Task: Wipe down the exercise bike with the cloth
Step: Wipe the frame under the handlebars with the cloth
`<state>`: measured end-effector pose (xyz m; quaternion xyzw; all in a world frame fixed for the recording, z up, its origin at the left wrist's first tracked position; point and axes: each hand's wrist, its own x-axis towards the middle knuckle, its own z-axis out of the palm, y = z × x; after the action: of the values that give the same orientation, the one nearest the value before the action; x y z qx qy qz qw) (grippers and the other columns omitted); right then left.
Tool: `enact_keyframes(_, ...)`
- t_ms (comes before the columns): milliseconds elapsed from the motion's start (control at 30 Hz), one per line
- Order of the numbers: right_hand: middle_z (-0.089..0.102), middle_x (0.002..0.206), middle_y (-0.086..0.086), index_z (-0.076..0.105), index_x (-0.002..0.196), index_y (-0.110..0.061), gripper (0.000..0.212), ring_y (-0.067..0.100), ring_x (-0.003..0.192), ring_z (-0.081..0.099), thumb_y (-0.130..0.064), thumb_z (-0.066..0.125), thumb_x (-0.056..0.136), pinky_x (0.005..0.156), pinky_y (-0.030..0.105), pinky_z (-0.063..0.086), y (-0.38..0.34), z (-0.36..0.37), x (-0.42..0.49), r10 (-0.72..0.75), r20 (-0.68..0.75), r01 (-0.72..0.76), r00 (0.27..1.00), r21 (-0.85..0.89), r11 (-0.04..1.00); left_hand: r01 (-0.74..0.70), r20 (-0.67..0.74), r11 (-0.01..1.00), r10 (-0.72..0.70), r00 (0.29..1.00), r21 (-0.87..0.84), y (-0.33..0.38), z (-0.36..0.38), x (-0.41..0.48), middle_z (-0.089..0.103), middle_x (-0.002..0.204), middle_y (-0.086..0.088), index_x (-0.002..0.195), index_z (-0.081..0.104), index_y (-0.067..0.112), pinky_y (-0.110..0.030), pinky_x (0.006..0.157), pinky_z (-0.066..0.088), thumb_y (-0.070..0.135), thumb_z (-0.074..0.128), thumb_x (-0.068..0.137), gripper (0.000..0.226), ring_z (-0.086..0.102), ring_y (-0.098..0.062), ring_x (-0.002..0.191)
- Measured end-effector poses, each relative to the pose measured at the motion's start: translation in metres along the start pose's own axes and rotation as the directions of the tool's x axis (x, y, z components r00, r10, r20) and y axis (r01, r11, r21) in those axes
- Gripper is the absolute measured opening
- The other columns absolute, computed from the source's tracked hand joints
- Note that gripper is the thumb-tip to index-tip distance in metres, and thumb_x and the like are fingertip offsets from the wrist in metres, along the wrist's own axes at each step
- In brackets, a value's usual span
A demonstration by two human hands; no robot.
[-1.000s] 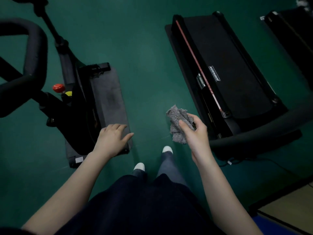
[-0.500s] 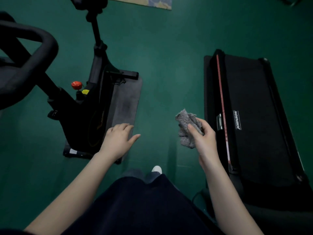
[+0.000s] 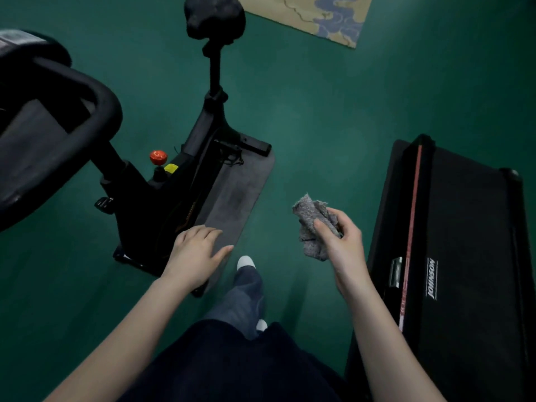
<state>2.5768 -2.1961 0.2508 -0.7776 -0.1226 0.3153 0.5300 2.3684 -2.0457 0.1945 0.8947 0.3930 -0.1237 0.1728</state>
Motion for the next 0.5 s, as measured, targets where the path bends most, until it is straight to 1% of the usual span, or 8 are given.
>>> enact_keyframes(100, 0.066, 0.117, 0.003, 0.064, 0.113, -0.022, 0.024, 0.025, 0.111, 0.062, -0.018, 0.066, 0.089, 0.098, 0.051, 0.048, -0.018, 0.015, 0.038, -0.019, 0.032, 0.02, 0.999, -0.038, 0.999, 0.045, -0.002, 0.999, -0.045, 0.999, -0.03, -0.006, -0.01, 0.034, 0.043, 0.144, 0.008, 0.14, 0.042, 0.024, -0.034, 0.113, 0.017, 0.059, 0.034, 0.095, 0.058, 0.027, -0.015, 0.139)
enact_keyframes(233, 0.068, 0.113, 0.004, 0.064, 0.111, -0.02, 0.023, 0.024, 0.106, 0.064, -0.016, 0.065, 0.089, 0.093, 0.049, 0.051, -0.051, 0.034, 0.087, -0.057, 0.101, 0.066, 0.993, -0.083, 0.994, 0.118, -0.019, 0.989, -0.12, 0.993, -0.094, -0.013, -0.027, 0.074, 0.042, 0.145, 0.008, 0.141, 0.04, 0.025, -0.034, 0.113, 0.015, 0.06, 0.032, 0.094, 0.059, 0.025, -0.014, 0.14)
enact_keyframes(267, 0.069, 0.109, 0.003, 0.065, 0.11, -0.02, 0.022, 0.023, 0.102, 0.065, -0.016, 0.065, 0.089, 0.088, 0.046, 0.054, -0.058, 0.038, 0.099, -0.073, 0.115, 0.082, 0.991, -0.083, 0.993, 0.129, -0.021, 0.986, -0.132, 0.991, -0.107, -0.013, -0.031, 0.082, 0.042, 0.145, 0.007, 0.142, 0.04, 0.025, -0.034, 0.113, 0.015, 0.061, 0.032, 0.094, 0.06, 0.024, -0.014, 0.14)
enact_keyframes(300, 0.07, 0.105, 0.0, 0.065, 0.109, -0.021, 0.02, 0.021, 0.098, 0.067, -0.016, 0.065, 0.089, 0.079, 0.04, 0.057, -0.065, 0.042, 0.109, -0.085, 0.127, 0.095, 0.988, -0.076, 0.993, 0.138, -0.022, 0.984, -0.141, 0.99, -0.116, -0.014, -0.035, 0.089, 0.041, 0.146, 0.007, 0.142, 0.039, 0.025, -0.034, 0.114, 0.015, 0.061, 0.032, 0.094, 0.06, 0.024, -0.014, 0.14)
enact_keyframes(367, 0.072, 0.093, -0.005, 0.065, 0.105, -0.024, 0.018, 0.015, 0.087, 0.07, -0.014, 0.063, 0.09, 0.063, 0.026, 0.054, -0.076, 0.05, 0.124, -0.092, 0.155, 0.102, 0.984, -0.054, 0.993, 0.158, -0.018, 0.979, -0.162, 0.987, -0.127, -0.015, -0.042, 0.099, 0.041, 0.146, 0.008, 0.142, 0.039, 0.025, -0.035, 0.115, 0.015, 0.062, 0.031, 0.094, 0.061, 0.024, -0.014, 0.141)
enact_keyframes(400, 0.072, 0.091, -0.005, 0.065, 0.103, -0.025, 0.017, 0.013, 0.083, 0.07, -0.014, 0.063, 0.09, 0.061, 0.023, 0.053, -0.081, 0.055, 0.129, -0.091, 0.174, 0.101, 0.981, -0.051, 0.994, 0.172, -0.022, 0.976, -0.176, 0.984, -0.133, -0.016, -0.045, 0.102, 0.041, 0.146, 0.008, 0.142, 0.039, 0.026, -0.035, 0.115, 0.015, 0.062, 0.031, 0.094, 0.061, 0.024, -0.014, 0.141)
enact_keyframes(433, 0.072, 0.093, -0.004, 0.065, 0.103, -0.025, 0.017, 0.014, 0.084, 0.07, -0.014, 0.063, 0.091, 0.061, 0.025, 0.054, -0.086, 0.061, 0.135, -0.085, 0.199, 0.098, 0.976, -0.056, 0.994, 0.187, -0.029, 0.972, -0.193, 0.981, -0.143, -0.017, -0.048, 0.104, 0.041, 0.146, 0.008, 0.142, 0.039, 0.026, -0.035, 0.115, 0.015, 0.062, 0.03, 0.094, 0.061, 0.024, -0.014, 0.141)
enact_keyframes(500, 0.071, 0.102, 0.005, 0.064, 0.108, -0.021, 0.018, 0.021, 0.089, 0.069, -0.015, 0.062, 0.091, 0.068, 0.036, 0.057, -0.095, 0.075, 0.146, -0.073, 0.264, 0.098, 0.962, -0.081, 0.992, 0.221, -0.042, 0.961, -0.231, 0.972, -0.164, -0.02, -0.053, 0.109, 0.041, 0.146, 0.009, 0.143, 0.038, 0.026, -0.034, 0.115, 0.015, 0.062, 0.03, 0.094, 0.061, 0.024, -0.013, 0.14)
